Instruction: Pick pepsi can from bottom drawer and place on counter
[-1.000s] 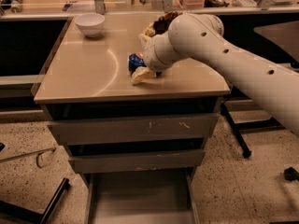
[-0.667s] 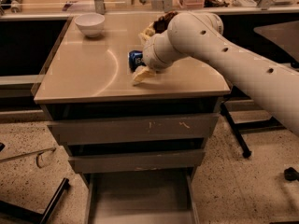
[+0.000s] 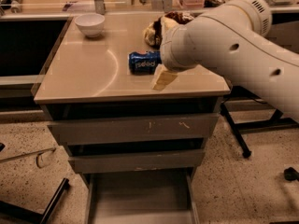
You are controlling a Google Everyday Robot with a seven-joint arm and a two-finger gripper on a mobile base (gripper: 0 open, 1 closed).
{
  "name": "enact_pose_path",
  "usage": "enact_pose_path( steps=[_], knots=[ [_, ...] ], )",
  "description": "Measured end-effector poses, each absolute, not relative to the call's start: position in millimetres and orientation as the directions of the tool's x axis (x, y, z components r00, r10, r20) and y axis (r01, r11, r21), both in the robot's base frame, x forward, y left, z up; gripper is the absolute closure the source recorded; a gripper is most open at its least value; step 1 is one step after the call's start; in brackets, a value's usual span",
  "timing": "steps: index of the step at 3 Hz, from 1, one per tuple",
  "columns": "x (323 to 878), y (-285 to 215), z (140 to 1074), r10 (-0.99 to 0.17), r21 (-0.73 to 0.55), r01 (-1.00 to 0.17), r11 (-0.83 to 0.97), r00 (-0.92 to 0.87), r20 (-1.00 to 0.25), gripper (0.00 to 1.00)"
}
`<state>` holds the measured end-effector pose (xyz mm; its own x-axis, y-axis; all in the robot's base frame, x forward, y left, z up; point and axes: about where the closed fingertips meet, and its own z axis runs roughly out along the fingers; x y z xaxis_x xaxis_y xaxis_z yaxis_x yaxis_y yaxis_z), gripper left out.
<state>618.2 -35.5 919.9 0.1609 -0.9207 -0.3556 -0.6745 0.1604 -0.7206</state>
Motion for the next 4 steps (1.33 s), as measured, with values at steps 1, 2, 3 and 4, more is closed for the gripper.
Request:
enact_pose_path(
  steps=[1,2,3,4],
  knots=[
    [562.8,-49.3,975.1,-0.958,-0.811,-0.568,0.138,0.132,-0.255,0.0],
    [519.6,-52.4,1026.1,-0.976,-0.881,-0.46,0.113,0.114,-0.185,0.0],
    [510.7,-45.2,1044.9,-0.979,-0.898,-0.429,0.099,0.121,-0.166,0.0],
    [510.7,-45.2,1044.9,-0.979,-0.898,-0.429,0.099,0.121,-0.165,0.0]
  ],
)
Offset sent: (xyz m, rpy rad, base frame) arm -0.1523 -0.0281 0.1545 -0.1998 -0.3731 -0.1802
